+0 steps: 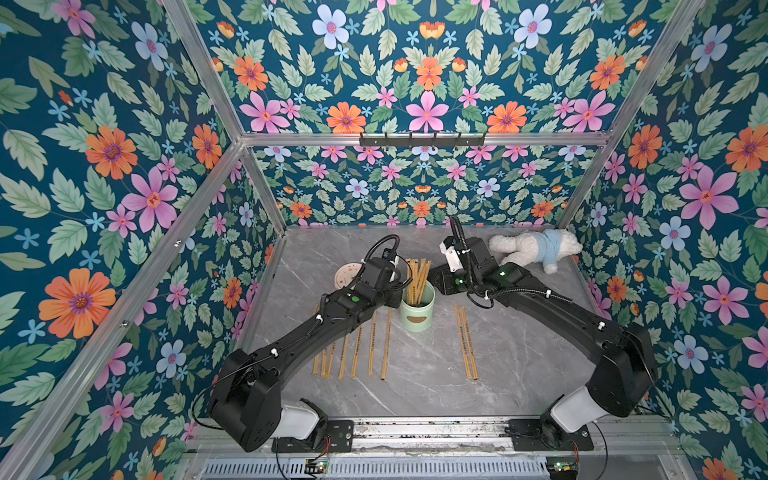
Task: Take the straws out of the storage container
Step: Pick up the straw from the container.
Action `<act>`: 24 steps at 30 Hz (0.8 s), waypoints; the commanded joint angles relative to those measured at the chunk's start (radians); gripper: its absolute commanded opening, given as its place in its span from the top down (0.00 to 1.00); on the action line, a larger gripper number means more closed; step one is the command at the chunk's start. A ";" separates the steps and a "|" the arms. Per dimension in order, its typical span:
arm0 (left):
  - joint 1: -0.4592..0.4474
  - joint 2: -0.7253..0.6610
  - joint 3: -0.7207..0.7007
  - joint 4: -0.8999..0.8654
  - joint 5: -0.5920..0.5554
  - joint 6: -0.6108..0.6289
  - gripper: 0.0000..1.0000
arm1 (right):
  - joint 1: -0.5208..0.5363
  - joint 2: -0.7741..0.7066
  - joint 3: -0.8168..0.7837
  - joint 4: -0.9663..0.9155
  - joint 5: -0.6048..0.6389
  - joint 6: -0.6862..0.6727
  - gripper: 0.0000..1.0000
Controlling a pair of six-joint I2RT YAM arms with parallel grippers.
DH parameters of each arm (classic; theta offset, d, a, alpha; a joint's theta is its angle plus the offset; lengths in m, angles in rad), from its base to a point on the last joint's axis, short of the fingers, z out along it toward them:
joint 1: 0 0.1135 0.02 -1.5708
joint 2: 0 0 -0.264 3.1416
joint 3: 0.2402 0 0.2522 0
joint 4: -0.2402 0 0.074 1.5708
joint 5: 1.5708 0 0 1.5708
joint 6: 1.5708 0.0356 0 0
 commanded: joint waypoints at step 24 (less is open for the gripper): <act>0.000 0.002 0.001 0.004 -0.015 0.003 0.55 | 0.001 0.166 0.124 0.002 -0.053 0.006 0.75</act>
